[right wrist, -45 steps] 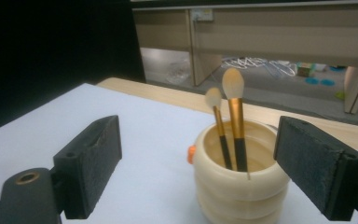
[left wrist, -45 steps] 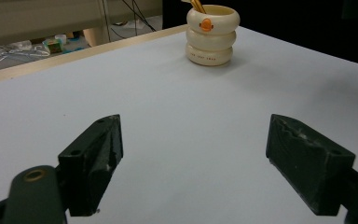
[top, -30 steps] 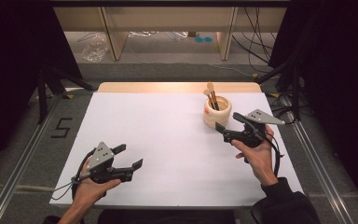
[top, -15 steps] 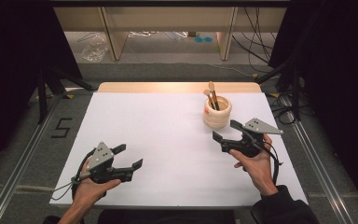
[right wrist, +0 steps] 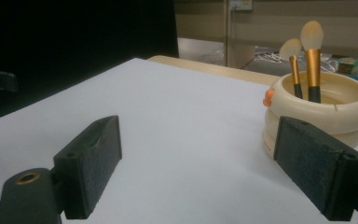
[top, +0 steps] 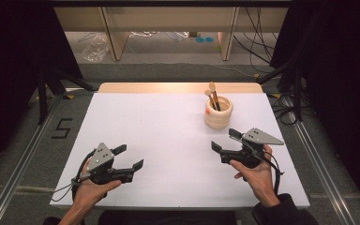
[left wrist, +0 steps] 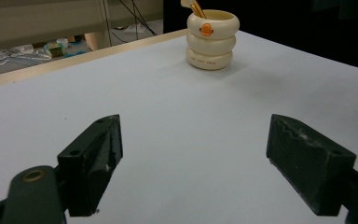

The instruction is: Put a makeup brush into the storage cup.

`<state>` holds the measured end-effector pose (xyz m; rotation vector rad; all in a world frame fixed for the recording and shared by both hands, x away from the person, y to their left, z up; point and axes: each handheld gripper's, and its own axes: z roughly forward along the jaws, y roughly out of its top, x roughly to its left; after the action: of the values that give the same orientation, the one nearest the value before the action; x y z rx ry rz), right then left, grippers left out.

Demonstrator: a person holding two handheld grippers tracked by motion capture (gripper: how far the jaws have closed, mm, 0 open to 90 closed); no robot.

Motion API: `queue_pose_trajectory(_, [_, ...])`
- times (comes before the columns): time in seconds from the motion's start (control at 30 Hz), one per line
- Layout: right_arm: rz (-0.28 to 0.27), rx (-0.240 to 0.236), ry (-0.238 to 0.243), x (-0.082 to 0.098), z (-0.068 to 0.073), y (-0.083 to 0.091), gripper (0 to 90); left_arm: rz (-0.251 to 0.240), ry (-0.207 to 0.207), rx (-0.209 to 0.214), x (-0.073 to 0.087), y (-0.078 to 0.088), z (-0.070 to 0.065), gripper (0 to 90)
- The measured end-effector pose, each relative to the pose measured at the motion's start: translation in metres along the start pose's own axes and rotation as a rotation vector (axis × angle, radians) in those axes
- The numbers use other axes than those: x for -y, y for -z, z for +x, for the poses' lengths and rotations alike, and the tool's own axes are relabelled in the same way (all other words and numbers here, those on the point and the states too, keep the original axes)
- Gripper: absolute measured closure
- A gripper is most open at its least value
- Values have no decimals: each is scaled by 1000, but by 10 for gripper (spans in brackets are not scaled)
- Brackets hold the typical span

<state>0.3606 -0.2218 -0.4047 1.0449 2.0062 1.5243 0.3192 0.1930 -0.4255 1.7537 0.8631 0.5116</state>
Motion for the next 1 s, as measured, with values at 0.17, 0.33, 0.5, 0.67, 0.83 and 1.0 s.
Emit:
queue_pose_trajectory(0.17, [-9,-9,3,4,5,5,162,-3,-6,-2,0,0,0,183])
queue_pose_trajectory(0.33, [-3,-26,-6,9,10,7,162,-6,-9,-2,0,0,0,183])
queue_pose_trajectory(0.5, [-15,-14,-8,12,10,10,162,-15,5,1,0,0,0,183])
queue_pose_trajectory(0.67, [-18,-1,-10,14,10,11,162,-15,-17,-2,-1,1,0,183])
queue_pose_trajectory(0.83, [-38,1,-1,15,9,12,162,-33,-18,-5,-2,2,0,183])
queue_pose_trajectory(1.0, [-36,-3,0,15,10,12,163,-48,-20,-7,-3,3,0,183])
